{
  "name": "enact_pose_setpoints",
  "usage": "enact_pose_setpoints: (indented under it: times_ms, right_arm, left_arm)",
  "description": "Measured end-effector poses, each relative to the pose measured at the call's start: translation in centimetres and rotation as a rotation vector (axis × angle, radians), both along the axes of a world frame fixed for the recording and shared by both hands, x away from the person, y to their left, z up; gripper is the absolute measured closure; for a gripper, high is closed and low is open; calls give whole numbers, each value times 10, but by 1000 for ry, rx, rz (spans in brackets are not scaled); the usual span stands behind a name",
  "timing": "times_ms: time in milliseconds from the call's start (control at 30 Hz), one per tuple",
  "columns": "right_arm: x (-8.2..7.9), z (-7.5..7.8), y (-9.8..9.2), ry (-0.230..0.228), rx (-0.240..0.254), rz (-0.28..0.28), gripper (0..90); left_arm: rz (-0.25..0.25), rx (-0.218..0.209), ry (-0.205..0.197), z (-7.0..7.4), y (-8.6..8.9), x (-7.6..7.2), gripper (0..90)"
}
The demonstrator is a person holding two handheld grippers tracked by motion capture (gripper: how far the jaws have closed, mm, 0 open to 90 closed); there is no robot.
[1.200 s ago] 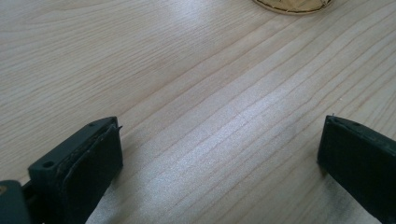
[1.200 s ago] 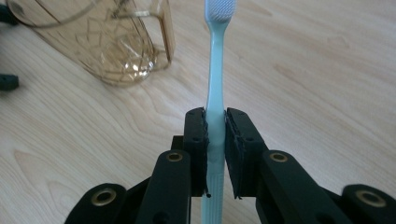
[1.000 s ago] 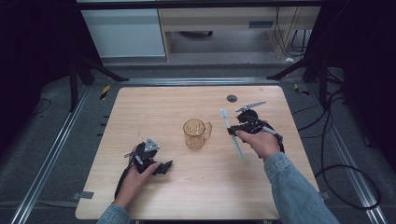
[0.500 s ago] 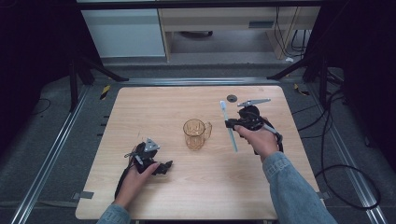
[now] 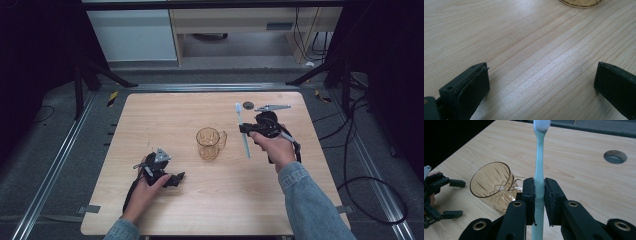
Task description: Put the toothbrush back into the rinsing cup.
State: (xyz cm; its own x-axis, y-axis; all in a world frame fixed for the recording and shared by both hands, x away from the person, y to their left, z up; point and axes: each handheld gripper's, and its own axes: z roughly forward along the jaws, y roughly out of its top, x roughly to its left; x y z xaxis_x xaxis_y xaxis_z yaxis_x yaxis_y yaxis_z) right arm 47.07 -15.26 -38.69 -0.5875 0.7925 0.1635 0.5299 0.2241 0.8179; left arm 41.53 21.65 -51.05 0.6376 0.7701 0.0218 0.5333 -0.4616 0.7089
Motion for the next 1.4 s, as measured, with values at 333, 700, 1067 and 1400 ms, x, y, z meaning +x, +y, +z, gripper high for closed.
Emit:
enact_pose_setpoints:
  times_ms: [333, 700, 1067, 1400]
  right_arm:
    - [-3, 1, 15, -61, 45, -5, 792]
    - [-16, 6, 39, -145, 61, -74, 791]
    - [-18, 4, 40, -210, 106, -121, 792]
    - [-19, 3, 42, -245, 117, -138, 791]
  left_arm:
    - [0, -1, -1, 0, 0, 0, 0]
    - [1, -3, -1, 0, 0, 0, 0]
    - [0, -2, 0, 0, 0, 0, 0]
    - [0, -1, 0, 0, 0, 0, 0]
